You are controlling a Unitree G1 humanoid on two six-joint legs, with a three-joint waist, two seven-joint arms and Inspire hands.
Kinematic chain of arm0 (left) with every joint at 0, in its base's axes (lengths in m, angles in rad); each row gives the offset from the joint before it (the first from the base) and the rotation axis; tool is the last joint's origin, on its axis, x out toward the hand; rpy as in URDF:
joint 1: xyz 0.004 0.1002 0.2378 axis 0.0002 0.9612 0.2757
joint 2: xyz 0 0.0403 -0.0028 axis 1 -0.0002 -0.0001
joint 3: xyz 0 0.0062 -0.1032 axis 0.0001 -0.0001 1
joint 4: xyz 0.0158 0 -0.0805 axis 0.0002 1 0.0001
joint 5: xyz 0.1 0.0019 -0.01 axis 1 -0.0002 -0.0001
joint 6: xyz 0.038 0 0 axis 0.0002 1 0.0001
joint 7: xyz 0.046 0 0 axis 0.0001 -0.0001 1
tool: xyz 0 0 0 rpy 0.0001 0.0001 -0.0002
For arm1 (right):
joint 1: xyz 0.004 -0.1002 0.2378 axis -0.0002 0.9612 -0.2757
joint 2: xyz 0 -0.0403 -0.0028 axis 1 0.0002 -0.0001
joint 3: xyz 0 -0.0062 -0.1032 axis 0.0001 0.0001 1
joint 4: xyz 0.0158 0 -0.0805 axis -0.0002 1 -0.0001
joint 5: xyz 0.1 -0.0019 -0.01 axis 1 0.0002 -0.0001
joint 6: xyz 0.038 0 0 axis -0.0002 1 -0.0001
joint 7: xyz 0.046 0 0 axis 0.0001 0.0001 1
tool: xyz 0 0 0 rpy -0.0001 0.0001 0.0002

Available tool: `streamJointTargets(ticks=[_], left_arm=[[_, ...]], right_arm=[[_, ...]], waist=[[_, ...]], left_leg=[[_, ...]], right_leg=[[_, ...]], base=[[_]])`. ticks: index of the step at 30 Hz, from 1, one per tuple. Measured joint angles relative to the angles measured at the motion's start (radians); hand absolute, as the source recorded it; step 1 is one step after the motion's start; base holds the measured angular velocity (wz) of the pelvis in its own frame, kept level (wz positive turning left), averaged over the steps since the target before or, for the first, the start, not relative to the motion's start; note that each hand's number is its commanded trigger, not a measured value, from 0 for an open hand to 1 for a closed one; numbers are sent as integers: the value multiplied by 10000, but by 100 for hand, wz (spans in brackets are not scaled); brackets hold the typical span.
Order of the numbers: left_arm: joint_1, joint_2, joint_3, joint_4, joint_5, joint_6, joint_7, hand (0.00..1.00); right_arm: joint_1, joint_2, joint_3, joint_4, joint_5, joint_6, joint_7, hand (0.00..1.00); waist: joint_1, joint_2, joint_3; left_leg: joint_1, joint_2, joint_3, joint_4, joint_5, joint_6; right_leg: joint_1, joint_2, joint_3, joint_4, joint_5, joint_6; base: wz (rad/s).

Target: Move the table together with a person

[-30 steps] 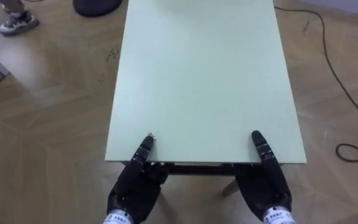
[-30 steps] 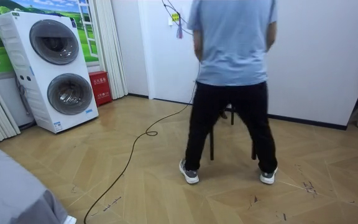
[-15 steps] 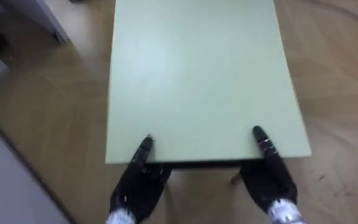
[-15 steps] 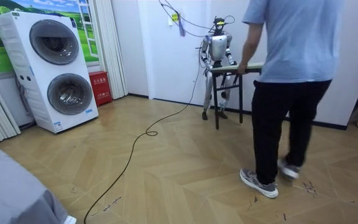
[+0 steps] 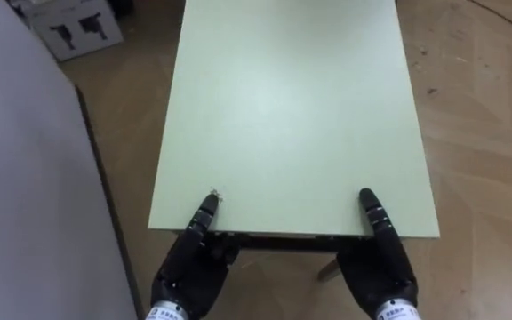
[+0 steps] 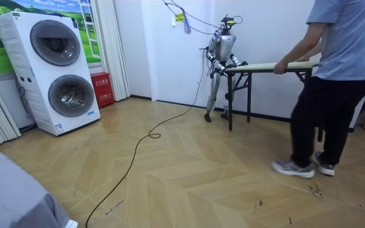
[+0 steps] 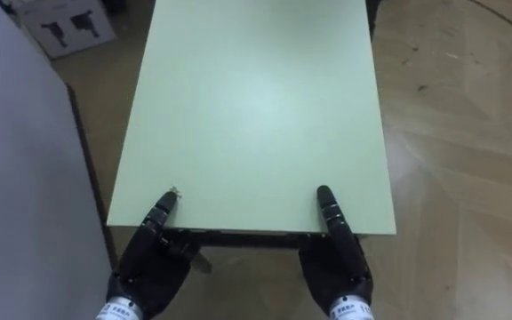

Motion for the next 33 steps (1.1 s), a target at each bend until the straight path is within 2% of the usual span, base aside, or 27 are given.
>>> streamJointTargets(ticks=[1, 2, 3, 4, 5, 6, 7, 8, 11, 13, 14, 17, 20, 22, 23, 24, 25, 26, 27, 28, 29, 31, 33], left_arm=[[-11, 74, 16, -5, 1, -27, 7, 100], [-27, 109, 52, -11, 1, -70, 6, 100], [-72, 67, 162, -2, 3, -101, 9, 100], [-84, 67, 167, -3, 13, -78, 24, 100], [-88, 72, 184, -6, 15, -78, 17, 100], [-112, 63, 192, -4, 55, -77, -12, 100], [-101, 65, 225, -1, 73, -69, -10, 100], [-98, 71, 250, -1, 73, -39, -7, 100], [-45, 70, 271, -2, 60, 149, 64, 100], [-30, 54, 276, -5, 59, 195, 101, 100], [-28, 54, 277, -4, 58, 195, 120, 100], [-6, 64, 232, -4, -64, 195, 234, 100], [-6, -83, 205, 30, -66, 195, 340, 100], [-5, -91, 151, 44, -66, 195, 391, 100], [-6, -116, 122, 58, -67, 194, 470, 100], [-6, -170, 92, 75, -108, 191, 560, 100], [-6, -178, 63, 77, -148, 191, 589, 100], [-6, -180, 1, 86, -168, 193, 662, 100], [-6, -147, -54, 92, -205, 193, 703, 100], [-16, -148, -83, 93, -208, 194, 771, 100], [-28, -152, -103, 95, -207, 194, 820, 100], [-128, -152, -121, 208, -208, 273, 953, 100], [-130, -174, -121, 240, -209, 320, 985, 100]], right_arm=[[31, 95, -1, 41, 7, 77, 6, 100], [18, 139, 3, 38, 6, 130, 6, 100], [-90, 186, 42, 31, 4, 174, 3, 100], [-77, 160, 39, 14, 26, 154, 2, 100], [-88, 168, 47, 16, 38, 156, 1, 100], [-80, 198, 52, 29, 126, 155, 1, 100], [-79, 214, 93, 43, 170, 155, -21, 100], [-80, 207, 107, 43, 176, 156, -37, 100], [-73, 104, 113, 42, 174, 168, -108, 100], [-70, 55, 113, 41, 177, 222, -161, 100], [-72, 55, 115, 36, 175, 234, -190, 100], [-121, -25, 128, 22, 174, 311, -310, 100], [-228, -180, 127, 23, 159, 309, -376, 100], [-212, -216, 127, 26, 173, 309, -412, 100], [-194, -216, 124, 23, 175, 304, -431, 100], [-210, -233, 114, 18, 173, 304, -457, 100], [-214, -248, 103, 18, 173, 303, -469, 100], [-193, -279, 69, 18, 159, 304, -498, 100], [-171, -280, 54, 19, 155, 305, -527, 100], [-151, -274, 54, 18, 166, 313, -569, 100], [-141, -266, 54, 18, 180, 313, -593, 100], [-142, -268, 55, 14, 258, 319, -768, 100], [-142, -305, 56, -7, 243, 319, -805, 100]], waist=[[-90, 21, -4], [-100, 8, -9], [-122, 48, -8], [-379, 129, -85], [-442, 142, -88], [-454, 176, -90], [-414, 150, -76], [-402, 134, -69], [-332, 109, -52], [-167, 112, -55], [-124, 113, -55], [-60, 157, -61], [58, 290, -56], [66, 357, -42], [0, 379, -35], [-68, 387, -35], [-160, 417, -29], [-349, 433, -33], [-698, 436, -32], [-984, 444, -29], [-1066, 449, -28], [-1067, 436, -35], [-1034, 432, -37]], left_leg=[[6, 70, -651, -10, 67, -90], [-42, 7, -1047, -32, 111, -164], [-227, -107, -1413, -56, 220, -281], [-435, -39, -711, -208, 414, -221], [-498, 285, 134, -270, 512, -127], [-561, 815, 1939, -308, 604, 63], [-545, 1128, 2960, -318, 674, 181], [-545, 1174, 3144, -321, 715, 244], [-612, 1099, 3140, -360, 733, 283], [-746, 1048, 3134, -341, 672, 486], [-749, 1019, 3120, -342, 660, 509], [-742, 733, 2983, -319, 573, 750], [-739, 539, 2971, -176, 342, 1006], [-727, 426, 2841, 42, 100, 1142], [-721, 328, 2725, 288, -126, 1245], [-729, 191, 2606, 461, -310, 1319], [-731, 137, 2523, 531, -393, 1385], [-700, -42, 2304, 580, -466, 1408], [-698, -192, 2052, 707, -445, 1485], [-712, -332, 1739, 864, -471, 1521], [-701, -368, 1669, 938, -516, 1543], [-486, -457, 1627, 993, -665, 1558], [-317, -531, 1655, 899, -723, 1557]], right_leg=[[-330, 310, 777, 305, -133, -266], [-493, 595, 1407, -85, -213, -454], [-880, 1006, 2197, -768, 72, -589], [-827, 807, 1596, -777, 116, -751], [-800, 778, 1336, -768, 130, -779], [-740, 744, 767, -753, 133, -814], [-639, 717, 215, -747, 126, -825], [-583, 709, -2, -765, 122, -832], [-445, 667, -429, -1015, 110, -846], [-460, 622, -670, -984, 72, -769], [-450, 604, -717, -980, 73, -745], [-501, 342, -834, -606, -90, -503], [-855, -89, -835, 650, -235, -285], [-1348, -488, -627, 2057, -233, -259], [-1826, -748, -137, 2934, -359, -102], [-2264, -776, 499, 3315, -550, -66], [-2466, -777, 741, 3408, -589, -107], [-2920, -806, 1169, 3524, -600, -102], [-3228, -853, 1395, 3420, -582, -58], [-3371, -887, 1525, 3150, -521, -9], [-3442, -869, 1621, 2950, -452, -15], [-3398, -866, 1622, 2081, 234, 9], [-3227, -815, 1568, 1794, 873, 22]], base=[[71], [70], [89], [95], [105], [70], [61], [44], [33], [31], [27], [24], [14], [19], [22], [31], [46], [79], [106], [93], [67], [23], [-2]])
